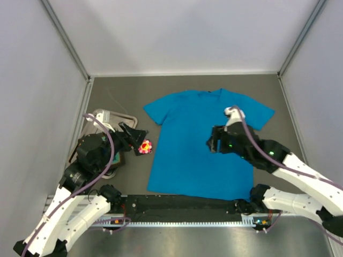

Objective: Remove the brooch from the garment

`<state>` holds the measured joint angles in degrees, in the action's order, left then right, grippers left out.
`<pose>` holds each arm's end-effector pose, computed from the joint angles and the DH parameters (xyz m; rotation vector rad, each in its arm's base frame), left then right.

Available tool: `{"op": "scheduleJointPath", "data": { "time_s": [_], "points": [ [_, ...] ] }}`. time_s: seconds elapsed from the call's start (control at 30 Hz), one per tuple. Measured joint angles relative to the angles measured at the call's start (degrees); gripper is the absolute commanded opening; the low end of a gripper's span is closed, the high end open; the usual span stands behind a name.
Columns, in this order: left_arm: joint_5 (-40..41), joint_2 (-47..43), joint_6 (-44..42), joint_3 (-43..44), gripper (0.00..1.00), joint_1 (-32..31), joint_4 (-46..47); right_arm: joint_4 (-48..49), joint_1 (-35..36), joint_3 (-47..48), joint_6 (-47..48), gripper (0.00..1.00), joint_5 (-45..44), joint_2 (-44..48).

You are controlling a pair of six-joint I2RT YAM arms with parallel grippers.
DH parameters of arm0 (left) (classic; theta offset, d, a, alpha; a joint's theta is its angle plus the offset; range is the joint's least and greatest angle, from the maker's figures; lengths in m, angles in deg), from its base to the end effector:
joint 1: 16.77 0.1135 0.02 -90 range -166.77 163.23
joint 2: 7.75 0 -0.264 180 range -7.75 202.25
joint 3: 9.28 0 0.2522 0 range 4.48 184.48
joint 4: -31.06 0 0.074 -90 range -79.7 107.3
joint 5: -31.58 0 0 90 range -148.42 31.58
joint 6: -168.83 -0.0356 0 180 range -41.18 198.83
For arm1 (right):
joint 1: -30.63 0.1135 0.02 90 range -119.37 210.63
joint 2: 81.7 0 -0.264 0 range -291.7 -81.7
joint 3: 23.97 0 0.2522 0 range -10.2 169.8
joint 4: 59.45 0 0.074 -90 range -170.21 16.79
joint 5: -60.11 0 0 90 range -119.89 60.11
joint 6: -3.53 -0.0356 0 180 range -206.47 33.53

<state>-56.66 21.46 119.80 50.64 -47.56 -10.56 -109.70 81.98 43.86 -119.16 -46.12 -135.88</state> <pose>0.0985 -0.0574 0.3504 -0.1871 1.8370 -0.8705 0.1311 0.1480 0.3226 -0.2030 2.2185 0.5127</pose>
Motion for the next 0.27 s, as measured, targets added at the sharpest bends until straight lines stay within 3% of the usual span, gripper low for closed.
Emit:
{"op": "scheduleJointPath", "data": {
  "time_s": [0.07, 0.1, 0.23, 0.27],
  "points": [
    [-0.48, 1.01, -0.22, 1.49, 0.85, 0.0, 0.09, -6.67, -0.04, 1.05, -1.18, 0.75, -3.82, 5.84],
    [-0.66, 1.29, -0.24, 2.16, 0.85, 0.0, 0.2, -9.66, -0.04, 1.79, -1.9, 0.91, -5.4, 8.7],
    [-1.4, 1.31, -0.28, 3.96, 0.85, 0.0, 0.44, -17.53, -0.04, 5.01, -4.5, 0.93, -8.68, 18.16],
    [-1.77, 1.29, -0.24, 4.31, 0.85, 0.0, 0.39, -18.32, -0.04, 5.46, -5.09, 0.98, -9.35, 20.57]
  ]
}}
